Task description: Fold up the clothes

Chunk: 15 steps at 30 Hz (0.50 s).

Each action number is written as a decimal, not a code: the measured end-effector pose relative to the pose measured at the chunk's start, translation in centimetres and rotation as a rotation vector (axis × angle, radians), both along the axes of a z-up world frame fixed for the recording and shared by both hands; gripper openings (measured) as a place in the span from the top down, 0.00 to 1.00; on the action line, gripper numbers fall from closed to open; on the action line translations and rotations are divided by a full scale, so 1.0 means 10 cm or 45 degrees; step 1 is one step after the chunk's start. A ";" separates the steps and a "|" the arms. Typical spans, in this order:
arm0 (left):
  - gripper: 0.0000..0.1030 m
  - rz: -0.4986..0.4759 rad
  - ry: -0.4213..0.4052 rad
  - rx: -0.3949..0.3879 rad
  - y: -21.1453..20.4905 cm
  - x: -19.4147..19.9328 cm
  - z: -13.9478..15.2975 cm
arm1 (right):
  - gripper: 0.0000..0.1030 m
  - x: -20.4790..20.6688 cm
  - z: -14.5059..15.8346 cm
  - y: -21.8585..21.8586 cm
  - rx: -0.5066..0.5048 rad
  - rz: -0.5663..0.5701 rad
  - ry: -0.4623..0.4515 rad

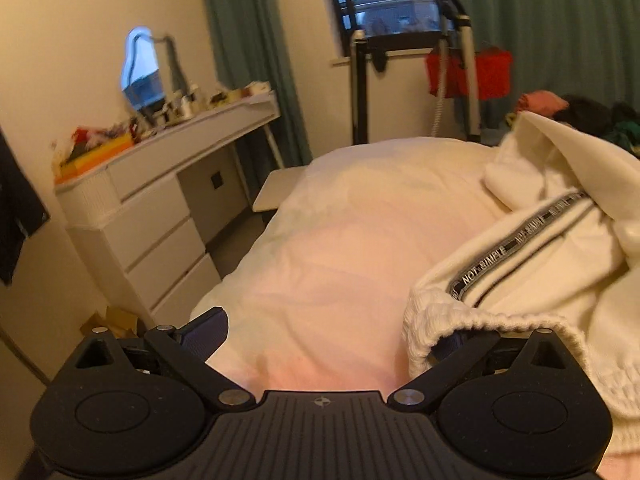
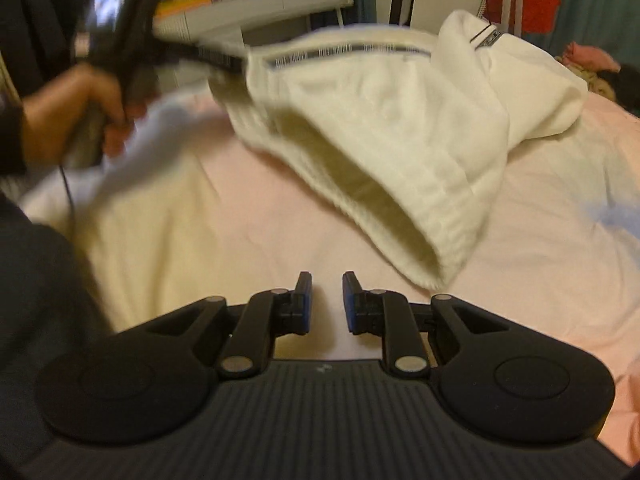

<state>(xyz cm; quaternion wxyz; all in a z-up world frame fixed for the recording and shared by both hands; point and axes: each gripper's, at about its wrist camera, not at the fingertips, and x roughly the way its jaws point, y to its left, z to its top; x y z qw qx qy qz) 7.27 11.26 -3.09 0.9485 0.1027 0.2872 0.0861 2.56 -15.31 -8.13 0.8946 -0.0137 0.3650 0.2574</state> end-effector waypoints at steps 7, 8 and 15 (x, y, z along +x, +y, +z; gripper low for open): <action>0.00 -0.093 0.045 -0.171 0.09 -0.32 0.19 | 0.80 -0.14 0.58 -0.26 0.393 0.062 -0.195; 0.00 -0.087 0.036 -0.214 0.14 -0.34 0.22 | 0.80 -0.11 0.62 -0.30 0.432 0.027 -0.222; 0.00 -0.020 0.028 -0.620 0.49 -0.36 0.36 | 0.83 0.53 -0.08 -0.23 0.268 -0.255 0.112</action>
